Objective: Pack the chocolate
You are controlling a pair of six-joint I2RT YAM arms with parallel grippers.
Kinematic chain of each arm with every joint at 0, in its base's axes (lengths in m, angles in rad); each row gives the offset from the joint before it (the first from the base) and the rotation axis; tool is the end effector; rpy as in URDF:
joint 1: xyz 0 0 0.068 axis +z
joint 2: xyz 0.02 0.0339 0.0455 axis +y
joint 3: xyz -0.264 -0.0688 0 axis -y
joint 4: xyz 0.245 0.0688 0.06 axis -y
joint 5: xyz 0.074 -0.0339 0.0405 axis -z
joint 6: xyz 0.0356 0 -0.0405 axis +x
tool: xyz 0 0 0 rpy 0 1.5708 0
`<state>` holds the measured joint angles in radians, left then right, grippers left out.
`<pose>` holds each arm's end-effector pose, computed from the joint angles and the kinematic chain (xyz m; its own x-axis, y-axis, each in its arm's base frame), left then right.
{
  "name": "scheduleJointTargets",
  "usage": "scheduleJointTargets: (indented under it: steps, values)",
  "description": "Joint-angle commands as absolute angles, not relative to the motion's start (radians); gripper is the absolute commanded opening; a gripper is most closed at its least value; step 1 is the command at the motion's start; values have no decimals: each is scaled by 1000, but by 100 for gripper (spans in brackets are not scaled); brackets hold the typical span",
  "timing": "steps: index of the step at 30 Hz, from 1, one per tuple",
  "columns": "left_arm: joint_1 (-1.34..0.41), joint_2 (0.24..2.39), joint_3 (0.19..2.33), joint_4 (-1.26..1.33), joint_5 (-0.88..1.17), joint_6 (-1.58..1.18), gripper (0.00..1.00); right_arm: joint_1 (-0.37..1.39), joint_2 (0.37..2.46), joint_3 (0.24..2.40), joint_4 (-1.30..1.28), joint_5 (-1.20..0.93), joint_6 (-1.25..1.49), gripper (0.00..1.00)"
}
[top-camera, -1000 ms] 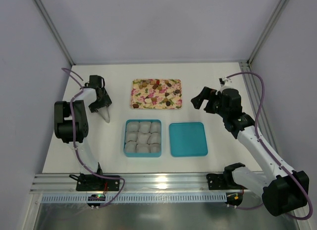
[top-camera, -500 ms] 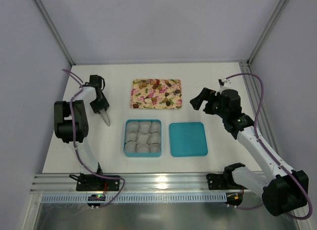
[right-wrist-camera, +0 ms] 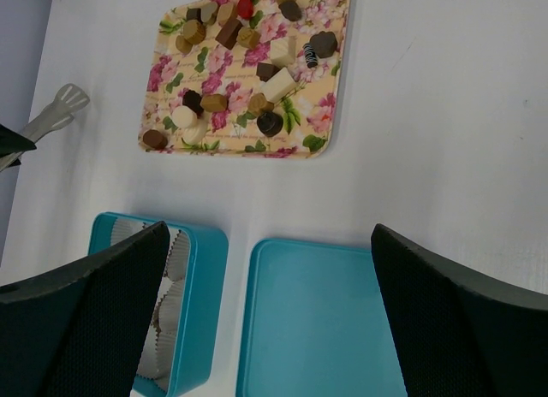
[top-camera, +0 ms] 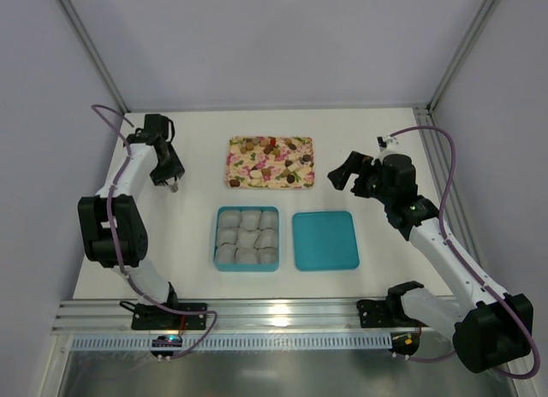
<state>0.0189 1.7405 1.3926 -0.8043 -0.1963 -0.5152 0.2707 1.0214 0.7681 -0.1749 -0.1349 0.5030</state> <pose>0.3594 0.0137 0.2471 -0.7467 -0.4974 -0.4415 -0.5352 0.8435 -0.0452 0.2240 0.0671 0.2900 -0.5351 0.3472 -0.7701 -0.1426 0.8614 0.4875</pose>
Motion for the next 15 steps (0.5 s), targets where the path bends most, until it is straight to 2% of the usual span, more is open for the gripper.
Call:
scheduleJointTargets:
  steps: [1,15]
  values:
    - [-24,1665,1430,-870,-187,-503,50,267,1022,775,-129,-143,506,100]
    - [-77,1592,1505,-962,-137,-476,51,268,1026,782,-129,-144,509,100]
